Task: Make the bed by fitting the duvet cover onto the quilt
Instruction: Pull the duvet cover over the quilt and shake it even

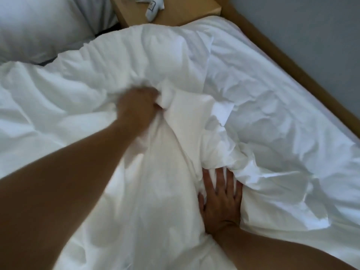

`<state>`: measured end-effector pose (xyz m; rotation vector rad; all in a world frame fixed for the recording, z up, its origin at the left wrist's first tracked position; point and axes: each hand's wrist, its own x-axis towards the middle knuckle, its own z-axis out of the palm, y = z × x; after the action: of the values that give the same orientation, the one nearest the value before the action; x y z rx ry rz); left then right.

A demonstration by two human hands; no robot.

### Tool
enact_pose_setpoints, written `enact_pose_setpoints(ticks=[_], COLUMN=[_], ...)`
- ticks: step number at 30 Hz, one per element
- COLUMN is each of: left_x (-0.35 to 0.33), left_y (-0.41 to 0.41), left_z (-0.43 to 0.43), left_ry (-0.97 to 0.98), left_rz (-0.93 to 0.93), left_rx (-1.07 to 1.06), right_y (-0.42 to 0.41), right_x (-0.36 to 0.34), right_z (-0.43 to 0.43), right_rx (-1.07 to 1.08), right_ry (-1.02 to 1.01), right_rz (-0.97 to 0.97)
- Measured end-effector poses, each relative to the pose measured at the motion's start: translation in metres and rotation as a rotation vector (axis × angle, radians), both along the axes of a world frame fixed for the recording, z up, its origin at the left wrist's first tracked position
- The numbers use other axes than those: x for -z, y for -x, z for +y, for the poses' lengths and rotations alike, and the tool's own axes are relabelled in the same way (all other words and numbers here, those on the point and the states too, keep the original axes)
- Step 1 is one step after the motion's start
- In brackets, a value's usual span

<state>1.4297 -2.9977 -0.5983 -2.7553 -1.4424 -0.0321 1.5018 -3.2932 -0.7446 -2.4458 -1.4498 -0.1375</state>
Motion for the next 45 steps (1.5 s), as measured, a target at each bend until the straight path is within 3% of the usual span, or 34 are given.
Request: enact_pose_setpoints(ticks=[3,6,8,12,14,16,19,21,23,25,27,30,34,37,39,42,45], left_x=[-0.026,-0.03,-0.024,-0.039,-0.056,-0.069,-0.081,-0.069,-0.038,-0.008,0.003,-0.014,-0.049,-0.054,-0.055,-0.06,-0.048], left_y=[0.043,0.084,0.12,0.154,0.149,0.142,0.091,0.042,0.006,-0.007,0.003,0.038,0.056,0.016,-0.014,-0.047,-0.042], left_z=[0.016,-0.018,-0.044,-0.052,-0.044,-0.04,-0.059,-0.083,-0.1,-0.106,-0.104,-0.109,-0.127,-0.138,-0.14,-0.127,-0.125], left_ry=[-0.237,-0.262,-0.128,0.327,0.458,0.452,0.129,0.172,0.254,0.202,0.198,0.337,0.624,0.65,0.557,0.329,0.379], left_rz=[-0.149,-0.227,-0.065,0.474,0.552,0.391,0.012,-0.125,0.108,0.306,0.288,0.268,0.689,0.854,0.729,0.345,0.341], left_rx=[0.049,0.085,0.102,-0.053,-0.093,-0.021,0.314,0.358,0.291,0.285,0.326,0.278,0.284,0.287,0.326,0.306,0.18], right_y=[-0.001,0.001,0.0,0.0,0.0,0.0,-0.001,0.0,0.0,0.0,0.0,0.0,0.003,0.002,0.001,-0.001,0.0], right_x=[0.002,-0.002,-0.004,-0.006,-0.007,-0.008,-0.007,-0.006,-0.005,-0.003,-0.001,0.0,-0.002,-0.001,0.001,0.002,0.002], right_z=[0.0,0.001,0.001,0.002,0.002,0.002,0.001,0.001,0.001,0.001,0.002,0.001,0.002,0.001,0.001,0.0,-0.001], right_rx=[0.01,0.014,0.018,0.008,0.011,0.007,0.001,0.002,0.007,0.01,0.01,0.014,0.031,0.022,0.01,0.002,0.0], right_ry=[0.019,0.037,0.039,0.07,0.081,0.074,0.072,0.071,0.059,0.039,0.031,0.04,0.077,0.059,0.04,0.046,0.07], right_rz=[-0.011,0.013,0.022,0.013,0.013,0.011,0.003,0.001,-0.004,-0.012,-0.019,-0.003,0.015,-0.003,-0.004,0.005,0.018])
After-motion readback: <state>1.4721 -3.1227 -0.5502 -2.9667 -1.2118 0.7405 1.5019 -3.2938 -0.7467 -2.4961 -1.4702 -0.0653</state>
